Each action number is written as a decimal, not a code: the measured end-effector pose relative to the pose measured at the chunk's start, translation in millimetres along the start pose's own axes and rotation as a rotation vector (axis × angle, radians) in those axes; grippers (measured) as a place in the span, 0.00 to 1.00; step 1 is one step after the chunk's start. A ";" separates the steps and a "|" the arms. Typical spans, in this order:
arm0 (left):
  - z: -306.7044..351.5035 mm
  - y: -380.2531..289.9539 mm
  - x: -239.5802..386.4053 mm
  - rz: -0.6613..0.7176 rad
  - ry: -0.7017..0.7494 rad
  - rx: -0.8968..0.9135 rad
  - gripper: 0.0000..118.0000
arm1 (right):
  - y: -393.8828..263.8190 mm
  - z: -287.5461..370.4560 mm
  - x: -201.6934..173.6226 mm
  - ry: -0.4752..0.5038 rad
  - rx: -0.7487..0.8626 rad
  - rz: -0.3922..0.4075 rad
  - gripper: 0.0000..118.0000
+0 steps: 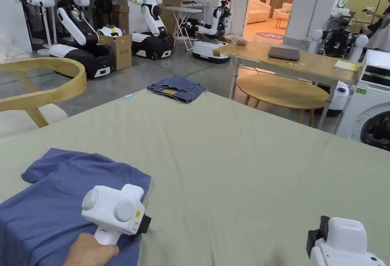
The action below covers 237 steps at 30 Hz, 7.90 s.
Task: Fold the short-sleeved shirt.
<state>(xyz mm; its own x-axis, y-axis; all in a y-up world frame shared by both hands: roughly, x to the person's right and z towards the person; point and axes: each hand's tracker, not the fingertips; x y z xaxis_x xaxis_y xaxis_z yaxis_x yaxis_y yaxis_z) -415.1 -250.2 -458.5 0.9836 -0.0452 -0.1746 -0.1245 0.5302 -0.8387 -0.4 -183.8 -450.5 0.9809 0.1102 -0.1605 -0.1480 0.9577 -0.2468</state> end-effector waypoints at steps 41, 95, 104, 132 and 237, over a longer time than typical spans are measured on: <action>206.6 95.7 433.2 -0.424 -0.871 0.383 0.01 | -15.2 149.9 221.3 -0.464 0.069 -0.099 0.00; -6.8 151.9 168.4 -0.007 -0.403 0.045 0.75 | -23.7 63.3 170.1 -0.290 -0.055 -0.139 0.00; -78.5 146.5 185.1 -0.038 -0.245 -0.115 0.41 | -40.6 55.0 185.1 -0.320 -0.123 -0.139 0.00; 38.2 99.5 161.7 -0.092 -0.398 0.226 0.00 | -47.7 74.0 307.9 -0.303 -0.461 -0.283 0.62; 42.5 -49.9 70.0 -0.079 -0.193 0.258 0.23 | -75.5 138.4 216.4 -0.423 -0.404 -0.061 0.47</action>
<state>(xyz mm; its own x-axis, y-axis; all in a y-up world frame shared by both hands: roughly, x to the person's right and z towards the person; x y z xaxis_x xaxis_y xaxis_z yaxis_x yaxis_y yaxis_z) -334.5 -243.9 -406.9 0.9986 0.0530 0.0076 -0.0335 0.7297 -0.6829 240.5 -195.5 -334.3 0.9421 0.2338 0.2404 -0.0444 0.7974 -0.6018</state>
